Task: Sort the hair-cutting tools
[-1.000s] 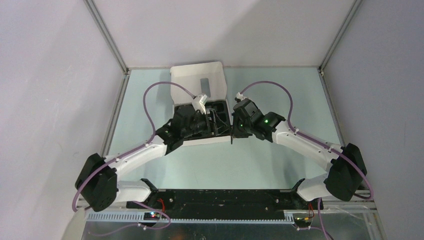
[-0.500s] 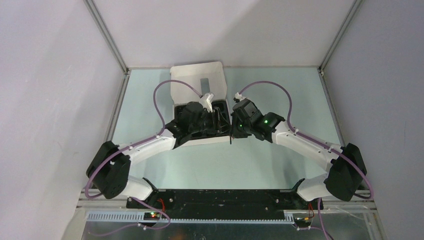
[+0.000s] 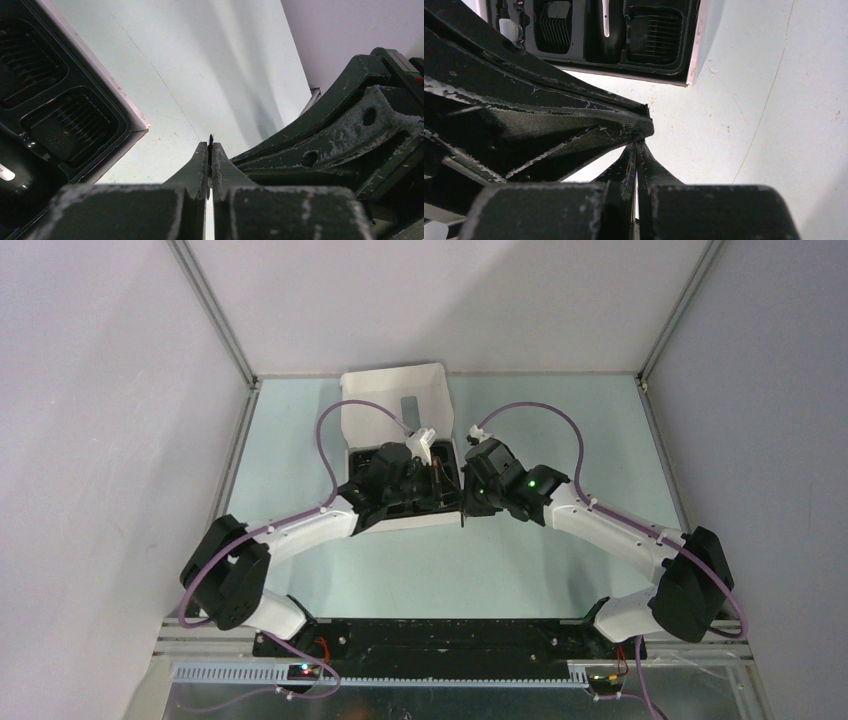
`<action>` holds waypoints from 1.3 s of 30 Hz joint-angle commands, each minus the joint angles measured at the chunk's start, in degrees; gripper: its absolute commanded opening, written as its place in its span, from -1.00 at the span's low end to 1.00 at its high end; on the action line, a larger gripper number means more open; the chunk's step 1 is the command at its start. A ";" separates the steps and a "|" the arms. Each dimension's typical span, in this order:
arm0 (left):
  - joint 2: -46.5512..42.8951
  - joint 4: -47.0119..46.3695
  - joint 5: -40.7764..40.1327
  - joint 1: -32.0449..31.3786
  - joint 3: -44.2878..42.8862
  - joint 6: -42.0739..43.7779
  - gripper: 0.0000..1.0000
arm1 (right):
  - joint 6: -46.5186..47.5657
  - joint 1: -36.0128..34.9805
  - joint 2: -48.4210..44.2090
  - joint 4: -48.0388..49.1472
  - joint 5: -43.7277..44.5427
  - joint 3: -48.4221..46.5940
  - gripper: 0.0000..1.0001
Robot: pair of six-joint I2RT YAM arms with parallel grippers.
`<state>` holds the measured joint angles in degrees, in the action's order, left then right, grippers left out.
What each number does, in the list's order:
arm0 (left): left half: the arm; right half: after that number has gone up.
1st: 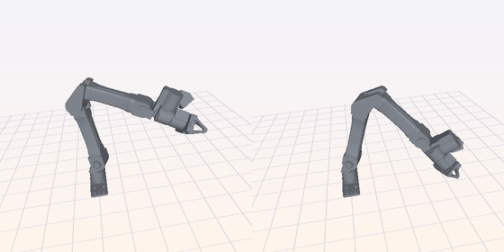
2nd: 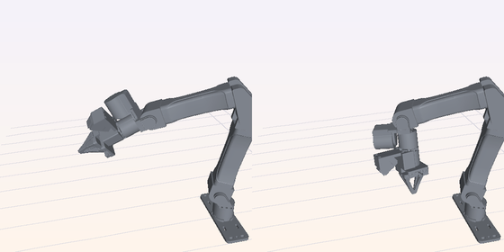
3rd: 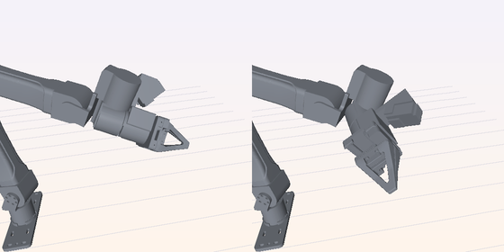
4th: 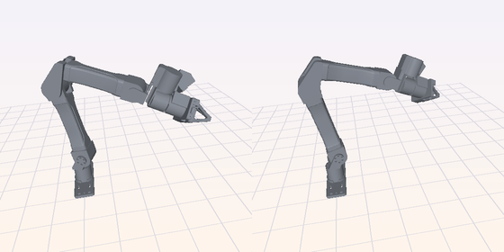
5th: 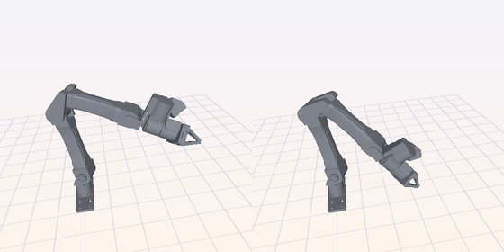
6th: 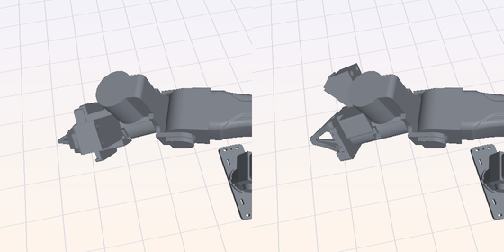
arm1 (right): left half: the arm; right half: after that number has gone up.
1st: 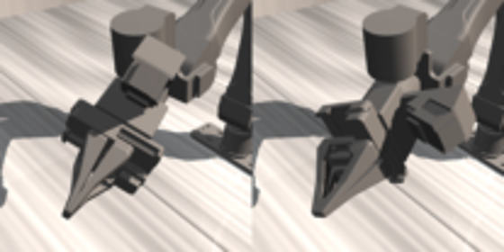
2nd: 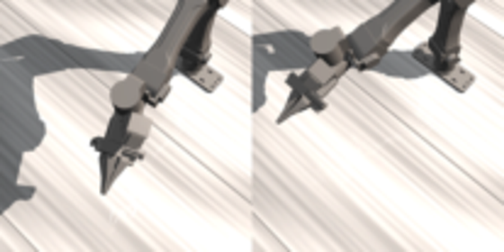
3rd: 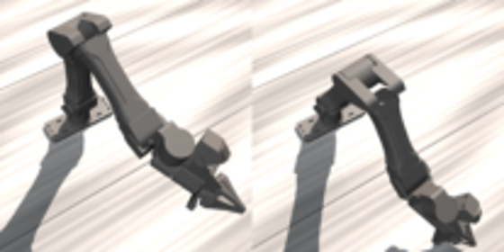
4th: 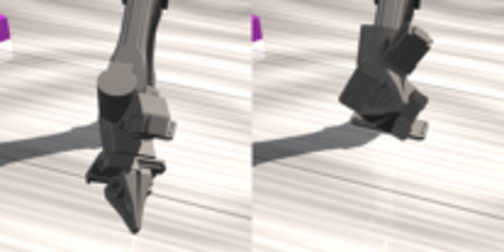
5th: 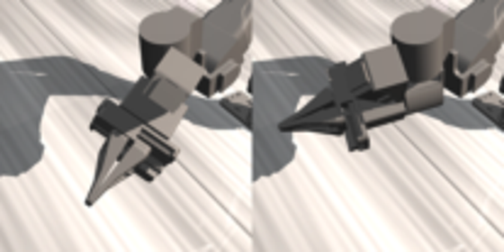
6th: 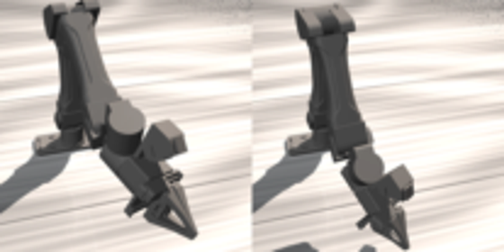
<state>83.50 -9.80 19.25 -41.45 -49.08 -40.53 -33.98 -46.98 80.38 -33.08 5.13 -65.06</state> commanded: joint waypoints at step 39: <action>-6.96 29.09 -11.54 25.92 -3.49 21.48 -1.00 | 6.87 16.40 -42.37 -17.10 39.69 10.00 0.99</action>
<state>74.83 17.37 7.88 -16.51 -49.56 -21.80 -25.87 -31.16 40.18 -49.45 38.00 -56.62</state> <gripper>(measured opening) 0.014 0.991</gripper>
